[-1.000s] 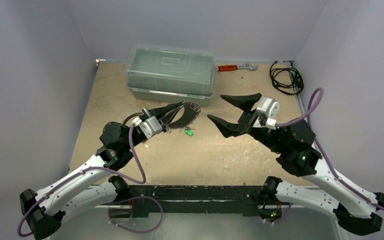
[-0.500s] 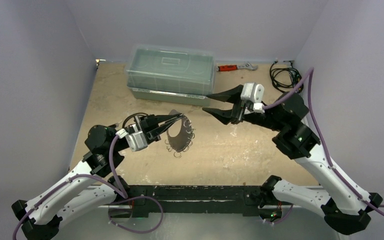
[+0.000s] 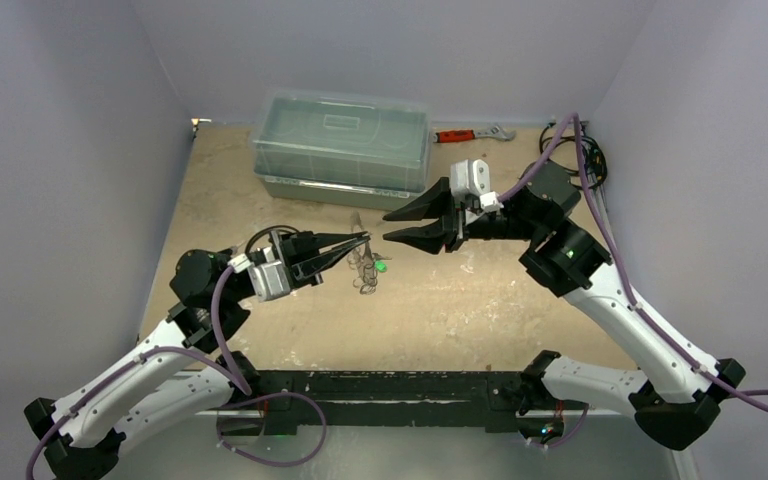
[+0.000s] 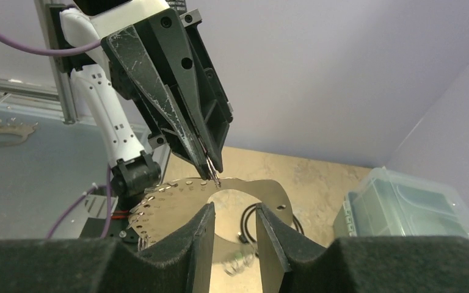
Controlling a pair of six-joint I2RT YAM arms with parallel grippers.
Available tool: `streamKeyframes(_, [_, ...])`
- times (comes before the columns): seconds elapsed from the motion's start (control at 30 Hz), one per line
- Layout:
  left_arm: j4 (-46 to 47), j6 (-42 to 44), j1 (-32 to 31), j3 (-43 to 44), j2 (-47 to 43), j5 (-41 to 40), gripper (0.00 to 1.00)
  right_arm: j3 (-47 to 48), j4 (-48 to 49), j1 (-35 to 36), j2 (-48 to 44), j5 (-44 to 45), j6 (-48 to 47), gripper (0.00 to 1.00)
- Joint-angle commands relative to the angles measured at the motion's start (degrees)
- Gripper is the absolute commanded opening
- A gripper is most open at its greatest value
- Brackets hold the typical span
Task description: Put the keys on the keyring
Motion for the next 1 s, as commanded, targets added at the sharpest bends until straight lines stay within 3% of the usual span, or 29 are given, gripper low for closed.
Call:
streamKeyframes(0.0, [5.5, -2.7, -0.1, 1.6, 0.4, 1.2, 0.00, 2.4, 3.0, -0.2, 0.8, -3.0, 1.8, 0.33])
streamKeyframes(0.97, [16.3, -9.1, -0.1, -1.2, 2.9, -1.2, 0.00, 0.5, 12.9, 0.1, 3.3, -6.7, 6.2, 0.26])
